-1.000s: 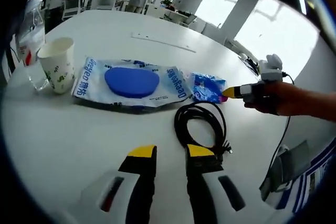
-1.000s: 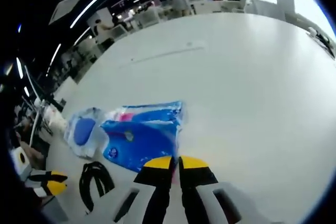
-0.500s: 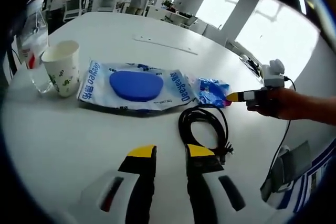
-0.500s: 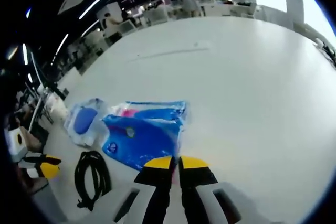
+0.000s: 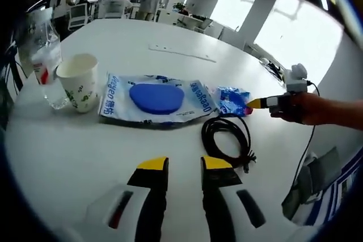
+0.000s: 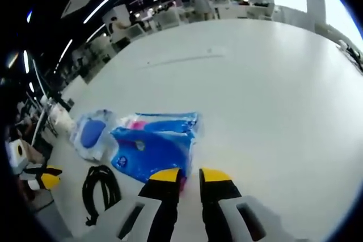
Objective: Arrange the tabletop items into an orderly group along one side of the table until the central work area is clear of visible clutter.
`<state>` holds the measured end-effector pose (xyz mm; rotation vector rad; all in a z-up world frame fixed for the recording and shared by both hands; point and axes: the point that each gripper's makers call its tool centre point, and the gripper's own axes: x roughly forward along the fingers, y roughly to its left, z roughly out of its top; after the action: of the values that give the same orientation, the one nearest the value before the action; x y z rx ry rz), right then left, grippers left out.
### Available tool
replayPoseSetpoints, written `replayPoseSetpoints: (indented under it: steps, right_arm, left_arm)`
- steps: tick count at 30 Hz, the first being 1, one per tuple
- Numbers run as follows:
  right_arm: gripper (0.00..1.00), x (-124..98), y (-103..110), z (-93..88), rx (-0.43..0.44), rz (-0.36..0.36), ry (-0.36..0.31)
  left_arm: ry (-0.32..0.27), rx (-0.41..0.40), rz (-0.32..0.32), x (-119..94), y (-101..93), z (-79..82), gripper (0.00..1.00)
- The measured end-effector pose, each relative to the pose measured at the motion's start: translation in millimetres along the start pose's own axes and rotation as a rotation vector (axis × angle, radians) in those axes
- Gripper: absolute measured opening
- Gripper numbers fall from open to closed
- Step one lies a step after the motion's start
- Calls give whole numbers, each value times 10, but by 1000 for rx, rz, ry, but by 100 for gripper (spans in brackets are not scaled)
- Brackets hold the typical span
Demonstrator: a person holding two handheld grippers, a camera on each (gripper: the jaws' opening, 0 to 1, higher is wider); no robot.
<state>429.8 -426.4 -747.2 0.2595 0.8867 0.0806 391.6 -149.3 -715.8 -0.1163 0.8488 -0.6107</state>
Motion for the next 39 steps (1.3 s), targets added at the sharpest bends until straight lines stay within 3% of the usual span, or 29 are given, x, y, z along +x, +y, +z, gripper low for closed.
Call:
replayPoseSetpoints:
  steps: [12,20,27,32,39]
  right_arm:
    - [18,-205,134,11,-78,39,-31]
    - [28,-387,314,-27,-155,97,-50]
    - [37,-520,419,-10,-192,128,-63]
    - [43,-636,516,78,-309,149,-104]
    - [49,-729,730,-42,-373,199,-105]
  left_arm:
    - [-39,30,19,-201,235,216,22]
    - [-92,10,36,-418,467,354,25]
    - [-131,11,45,-655,735,411,29]
    - [-174,-19,67,-888,988,445,34]
    - [-210,13,105,-1187,1302,472,38]
